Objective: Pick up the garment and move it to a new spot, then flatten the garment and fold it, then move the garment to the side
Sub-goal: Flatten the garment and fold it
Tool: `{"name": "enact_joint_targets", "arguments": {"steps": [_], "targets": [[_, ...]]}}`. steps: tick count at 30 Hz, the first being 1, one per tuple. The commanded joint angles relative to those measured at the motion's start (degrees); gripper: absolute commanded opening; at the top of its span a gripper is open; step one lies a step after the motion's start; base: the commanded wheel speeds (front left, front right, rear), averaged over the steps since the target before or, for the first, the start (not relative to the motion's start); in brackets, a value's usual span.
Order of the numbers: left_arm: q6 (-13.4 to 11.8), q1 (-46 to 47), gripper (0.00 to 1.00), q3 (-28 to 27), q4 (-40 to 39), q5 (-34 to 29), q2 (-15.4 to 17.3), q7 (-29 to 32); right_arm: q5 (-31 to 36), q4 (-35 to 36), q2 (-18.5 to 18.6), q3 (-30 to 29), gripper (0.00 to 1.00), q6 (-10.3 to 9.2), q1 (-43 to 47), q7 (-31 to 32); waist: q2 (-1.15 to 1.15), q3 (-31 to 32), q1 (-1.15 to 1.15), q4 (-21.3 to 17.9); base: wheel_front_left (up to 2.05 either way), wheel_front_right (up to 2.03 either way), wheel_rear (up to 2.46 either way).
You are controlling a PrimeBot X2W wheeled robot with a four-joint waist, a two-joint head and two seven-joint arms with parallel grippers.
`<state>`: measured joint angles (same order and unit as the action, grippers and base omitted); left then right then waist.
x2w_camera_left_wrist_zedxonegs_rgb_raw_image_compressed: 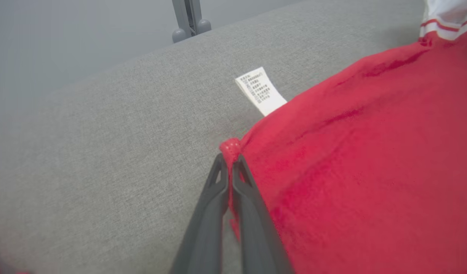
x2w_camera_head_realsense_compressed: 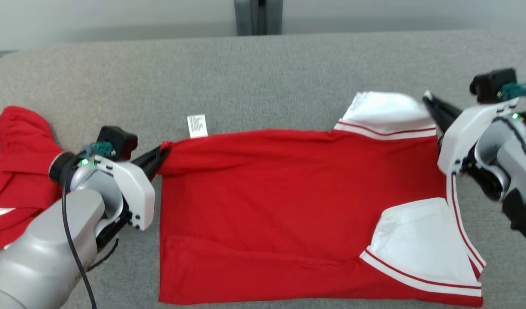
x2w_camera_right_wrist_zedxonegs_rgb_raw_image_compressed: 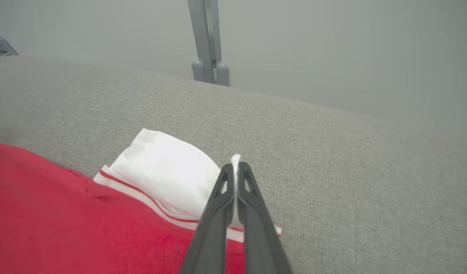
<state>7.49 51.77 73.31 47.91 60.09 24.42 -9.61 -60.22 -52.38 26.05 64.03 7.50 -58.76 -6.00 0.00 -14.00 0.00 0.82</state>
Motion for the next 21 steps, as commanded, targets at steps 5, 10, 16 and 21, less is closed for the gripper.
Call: {"name": "enact_joint_targets", "arguments": {"steps": [5,10,16,21], "targets": [[-0.1,-3.7,0.00,0.0,-0.3,-1.7,0.7,0.3,-2.8,1.5,1.7,2.5,0.00,-0.03,4.4,0.5,0.00,5.1,0.00,-0.2,0.00,0.00,0.00],[-0.1,-7.3,0.00,0.0,-1.0,-3.2,1.1,1.1,-4.7,3.2,2.9,4.7,0.00,-0.02,8.1,1.8,0.00,8.2,0.00,-0.3,0.00,0.00,0.00],[-0.1,-11.3,0.00,0.0,-2.3,-6.2,0.8,2.3,-6.4,6.1,4.9,6.3,0.00,-0.02,12.0,2.7,0.00,11.2,0.00,-0.1,0.00,0.00,0.00],[-0.1,-13.7,0.00,0.0,-3.0,-9.0,0.9,2.6,-7.1,8.5,6.6,7.0,0.00,-0.02,14.1,3.5,0.00,12.9,0.00,0.1,0.00,0.00,0.00]]}}
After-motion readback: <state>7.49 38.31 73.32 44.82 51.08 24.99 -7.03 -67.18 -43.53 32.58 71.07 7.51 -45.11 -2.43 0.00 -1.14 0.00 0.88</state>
